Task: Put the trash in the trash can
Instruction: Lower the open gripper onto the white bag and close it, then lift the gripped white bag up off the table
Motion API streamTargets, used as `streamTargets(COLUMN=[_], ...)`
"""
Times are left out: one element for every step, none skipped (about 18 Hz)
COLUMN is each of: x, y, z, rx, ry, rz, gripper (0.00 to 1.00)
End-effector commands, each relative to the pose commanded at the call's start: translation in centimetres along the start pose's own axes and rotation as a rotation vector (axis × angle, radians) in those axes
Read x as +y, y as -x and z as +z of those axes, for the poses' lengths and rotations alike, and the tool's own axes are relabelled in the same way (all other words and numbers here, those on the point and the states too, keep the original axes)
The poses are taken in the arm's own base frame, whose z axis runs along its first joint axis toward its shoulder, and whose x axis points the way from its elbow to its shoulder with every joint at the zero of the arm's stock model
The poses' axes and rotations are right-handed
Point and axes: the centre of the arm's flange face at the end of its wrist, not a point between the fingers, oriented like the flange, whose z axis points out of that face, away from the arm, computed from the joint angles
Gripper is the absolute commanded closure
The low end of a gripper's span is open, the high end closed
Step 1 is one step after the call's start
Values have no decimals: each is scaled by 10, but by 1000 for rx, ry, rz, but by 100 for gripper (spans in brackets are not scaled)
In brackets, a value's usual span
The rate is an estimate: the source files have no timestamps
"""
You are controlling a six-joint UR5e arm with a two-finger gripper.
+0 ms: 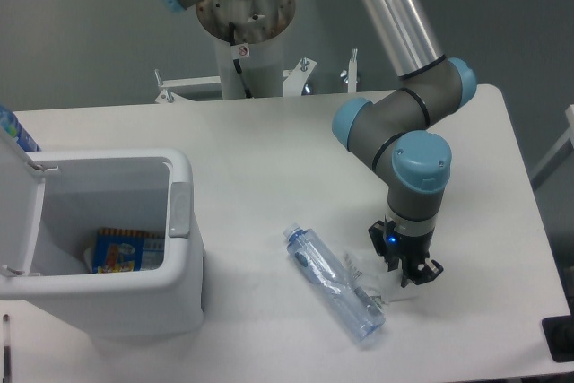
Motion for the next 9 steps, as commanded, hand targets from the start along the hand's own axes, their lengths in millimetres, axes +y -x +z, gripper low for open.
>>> streamTargets(x=[3,7,14,23,31,41,48,49,47], y=[-3,-6,-7,-7,-5,-4,-2,0,1], z=[-2,-9,-19,-30,-44,-52,-63,-77,-93], rx=[2,-1,-10,-20,-35,-36,-43,-60,-79], ry=[1,2,3,0,1,4,4,-1,-17], rz=[1,-3,-11,-23,-35,-52,-60,-64,-77], gripper=[100,100,100,100,100,100,100,100,100])
